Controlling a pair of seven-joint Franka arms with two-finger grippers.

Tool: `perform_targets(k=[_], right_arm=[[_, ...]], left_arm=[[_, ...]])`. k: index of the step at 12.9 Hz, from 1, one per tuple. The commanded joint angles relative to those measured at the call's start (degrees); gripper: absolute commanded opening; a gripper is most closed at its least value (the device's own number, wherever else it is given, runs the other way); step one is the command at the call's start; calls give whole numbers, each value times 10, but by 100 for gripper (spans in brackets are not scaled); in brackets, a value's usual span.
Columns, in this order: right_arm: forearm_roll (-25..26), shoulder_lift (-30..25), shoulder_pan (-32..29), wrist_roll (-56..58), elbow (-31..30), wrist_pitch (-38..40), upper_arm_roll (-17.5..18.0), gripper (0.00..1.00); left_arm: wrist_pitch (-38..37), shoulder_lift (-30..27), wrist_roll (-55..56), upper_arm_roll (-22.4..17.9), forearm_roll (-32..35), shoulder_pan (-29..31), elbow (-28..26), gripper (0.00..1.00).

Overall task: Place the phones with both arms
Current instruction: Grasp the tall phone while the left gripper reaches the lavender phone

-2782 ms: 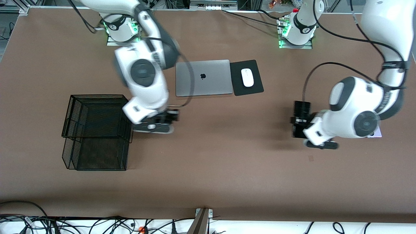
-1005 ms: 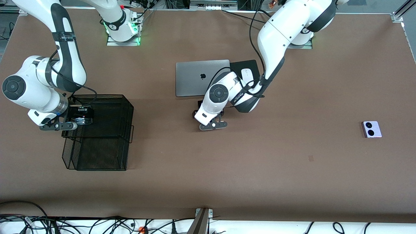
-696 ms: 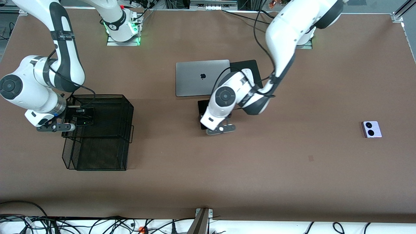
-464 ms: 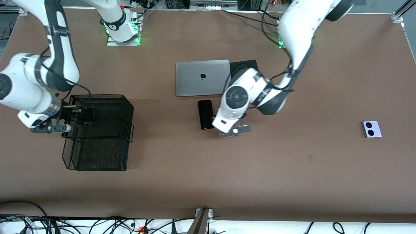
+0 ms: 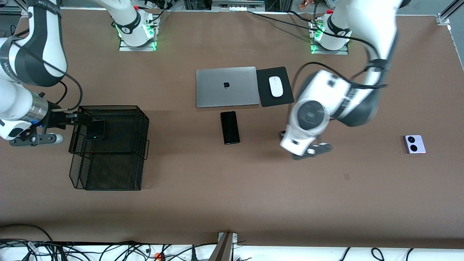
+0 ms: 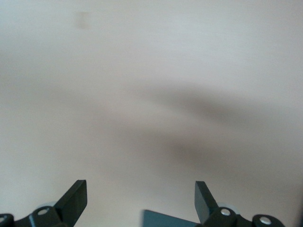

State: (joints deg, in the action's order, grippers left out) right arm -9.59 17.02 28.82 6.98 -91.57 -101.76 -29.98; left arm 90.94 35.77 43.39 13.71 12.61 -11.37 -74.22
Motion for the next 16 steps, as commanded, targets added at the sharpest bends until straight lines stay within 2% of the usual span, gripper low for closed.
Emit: perform_targets(k=[1, 3, 6, 7, 9, 11, 13, 16], right_arm=[[-7, 12, 67, -63, 12, 9, 0, 100], [-9, 24, 127, -132, 12, 0, 1, 100], [-8, 92, 202, -227, 46, -51, 30, 100], [-9, 118, 215, -259, 68, -58, 44, 100], [-8, 157, 219, -312, 103, -85, 103, 100], [-8, 185, 222, -319, 107, -144, 150, 100], [-9, 212, 224, -340, 106, -197, 177, 100], [-7, 245, 237, -341, 100, -231, 186, 100]], left_arm=[[-29, -14, -100, 6, 17, 74, -28, 100], [-25, -12, -189, 7, 40, 133, -38, 100], [-17, -11, -237, 7, 174, 170, -73, 100], [11, -14, -254, 9, 179, 200, -91, 100], [71, -18, -353, 15, 177, 275, -118, 100], [143, -19, -418, 17, 170, 344, -143, 100], [223, -18, -457, 16, 170, 392, -168, 100], [329, 3, -531, 17, 162, 461, -180, 100]])
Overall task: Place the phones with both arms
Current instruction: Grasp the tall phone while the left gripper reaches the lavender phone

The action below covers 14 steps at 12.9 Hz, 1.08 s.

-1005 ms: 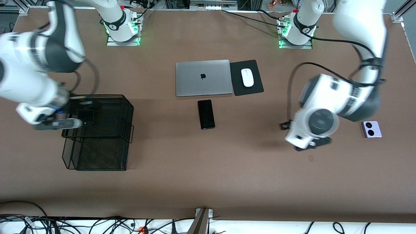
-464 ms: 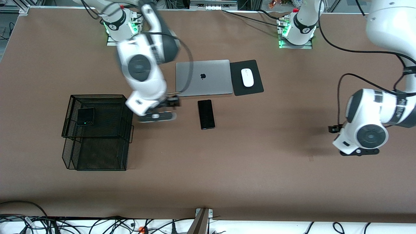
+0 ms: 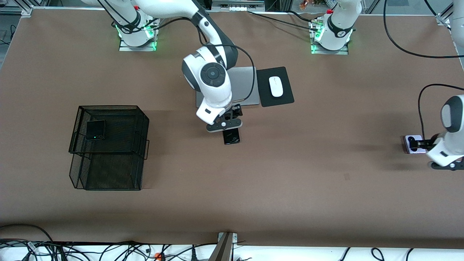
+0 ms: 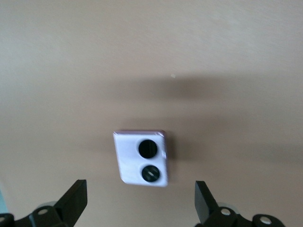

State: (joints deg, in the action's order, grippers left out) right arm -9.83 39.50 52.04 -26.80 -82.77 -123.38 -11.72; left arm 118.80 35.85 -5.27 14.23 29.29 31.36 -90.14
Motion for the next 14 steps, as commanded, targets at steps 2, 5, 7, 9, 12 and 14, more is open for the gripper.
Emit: perform_targets(k=[2, 5, 7, 9, 12, 14], right_arm=[[-5, 44, 25, -5, 11, -38, 2, 100], [-5, 65, 32, 3, -3, -82, 2, 100], [-4, 64, 28, 13, -28, -111, 2, 100], [-5, 64, 24, 32, -42, -126, 2, 100], [-6, 73, 18, 37, -59, -169, 2, 100], [-7, 73, 18, 38, -61, -172, 3, 100]], left_arm=[[116, 28, -78, 11, -32, 61, -37, 100], [159, 43, -90, 11, -52, 76, -61, 100], [159, 48, -100, 12, -52, 79, -61, 100], [166, 63, -100, 12, -54, 85, -61, 100], [171, 70, -100, 12, -55, 93, -69, 100], [171, 69, -100, 12, -56, 95, -73, 100]])
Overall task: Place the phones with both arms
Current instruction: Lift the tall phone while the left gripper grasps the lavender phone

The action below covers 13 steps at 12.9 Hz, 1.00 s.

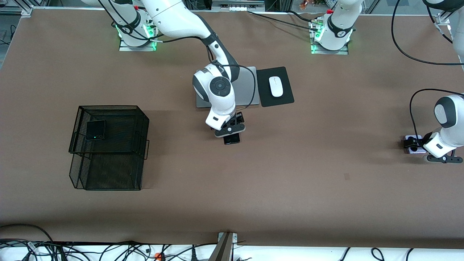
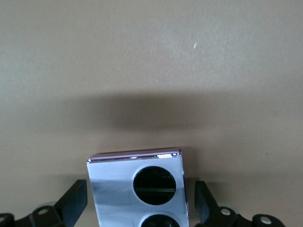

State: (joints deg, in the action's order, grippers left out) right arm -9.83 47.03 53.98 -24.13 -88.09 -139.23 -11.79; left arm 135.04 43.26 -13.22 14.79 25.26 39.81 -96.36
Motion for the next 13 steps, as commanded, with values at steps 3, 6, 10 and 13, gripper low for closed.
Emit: perform_targets(k=[3, 6, 10, 13], right_arm=[[-33, -3, -1, 11, -7, -16, 4, 100], [-40, -3, -1, 10, -5, -17, 5, 100], [-59, 12, 8, 1, -5, -33, 5, 100], [-59, 18, 8, 1, -7, -39, 5, 100]], left_arm=[[8, -5, -20, 7, -27, 11, -12, 100], [6, -5, -21, 7, -27, 11, -12, 53], [-8, -12, -54, 8, -66, 10, -9, 30], [-164, -56, -50, 51, -69, 10, 13, 36]])
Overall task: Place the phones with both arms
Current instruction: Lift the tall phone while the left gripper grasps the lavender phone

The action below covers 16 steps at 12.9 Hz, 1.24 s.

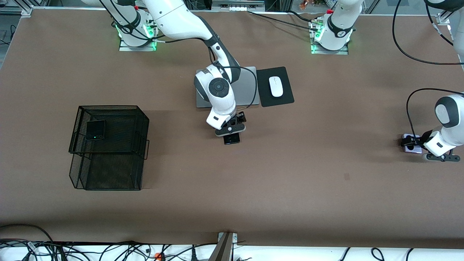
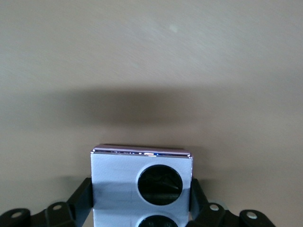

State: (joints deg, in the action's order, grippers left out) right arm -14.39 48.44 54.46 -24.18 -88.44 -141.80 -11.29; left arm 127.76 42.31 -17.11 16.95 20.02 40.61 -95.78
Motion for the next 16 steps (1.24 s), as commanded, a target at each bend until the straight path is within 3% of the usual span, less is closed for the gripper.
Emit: perform_targets(k=[1, 2, 3, 4, 6, 9, 12, 16], right_arm=[[-13, 4, 3, 2, -3, -14, -1, 100], [-14, 4, 3, 1, -3, -14, -1, 82], [-19, 2, 2, -4, -2, -12, -1, 31], [-22, 0, 2, -8, -1, -10, -1, 0], [-28, -5, 0, -4, 2, -8, -1, 0], [-28, -39, -3, -4, 26, 59, -11, 0], [-28, -89, -6, -1, 71, 188, -64, 0], [-20, -169, -6, 19, 69, 340, -155, 0]], left_arm=[[-144, -60, -8, 48, -27, 0, 23, 34], [-186, -68, -3, 62, -45, 0, 41, 32], [-230, -72, 8, 74, -61, -4, 57, 32], [-283, -76, 32, 90, -71, -6, 73, 29], [-351, -75, 114, 134, -77, -9, 92, 25], [-356, -76, 161, 149, -80, -46, 97, 25], [-381, -76, 189, 177, -78, -104, 153, 24], [-388, -76, 233, 178, -85, -223, 187, 14]])
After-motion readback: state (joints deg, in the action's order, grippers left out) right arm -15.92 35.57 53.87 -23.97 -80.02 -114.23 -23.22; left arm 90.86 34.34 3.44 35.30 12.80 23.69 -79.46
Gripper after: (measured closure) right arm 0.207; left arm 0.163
